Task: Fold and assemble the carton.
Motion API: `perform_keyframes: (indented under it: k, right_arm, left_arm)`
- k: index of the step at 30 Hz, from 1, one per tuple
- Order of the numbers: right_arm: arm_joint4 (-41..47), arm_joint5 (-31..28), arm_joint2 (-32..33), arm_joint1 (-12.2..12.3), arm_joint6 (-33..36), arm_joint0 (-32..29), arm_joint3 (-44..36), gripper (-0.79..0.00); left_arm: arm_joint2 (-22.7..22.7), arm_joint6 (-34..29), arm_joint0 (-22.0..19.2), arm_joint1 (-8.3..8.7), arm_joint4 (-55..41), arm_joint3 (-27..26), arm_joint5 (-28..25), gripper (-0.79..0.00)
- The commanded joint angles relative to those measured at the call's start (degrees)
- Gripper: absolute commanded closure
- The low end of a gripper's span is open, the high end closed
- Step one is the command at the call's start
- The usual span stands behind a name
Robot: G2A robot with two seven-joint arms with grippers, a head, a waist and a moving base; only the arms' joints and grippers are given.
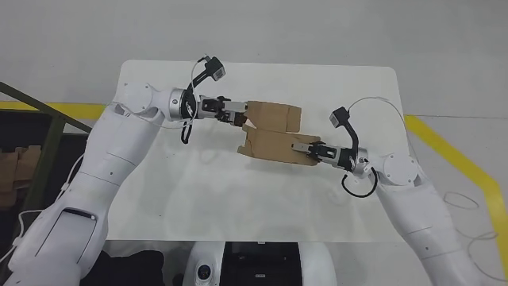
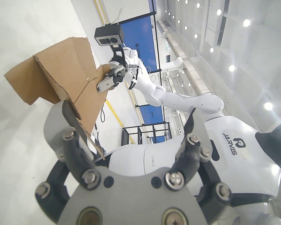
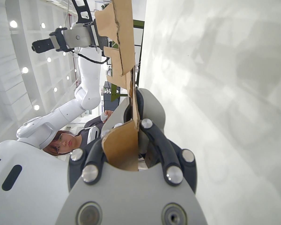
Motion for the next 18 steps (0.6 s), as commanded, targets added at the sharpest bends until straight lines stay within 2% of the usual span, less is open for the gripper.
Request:
perform_keyframes:
  k: [1,10,18]
  right_arm:
    - [0.2,0.0,-0.1,0.0,0.2,0.1,0.0,0.000]
    - [1.2,-0.4,-0.2,0.1,0.9,0.1,-0.1,0.000]
    - [1.7,-0.5,-0.7,0.1,0.9,0.3,-0.1,0.000]
  left_arm:
    - [0.3,0.6,-0.2,-0.12,0.4,0.1,-0.2,-0.785]
    - [0.2,1.9,-1.7,-0.32,2.1,1.3,-0.7,-0.785]
    - [0.8,1.3,-1.2,-0.47,2.1,0.0,-0.2,-0.785]
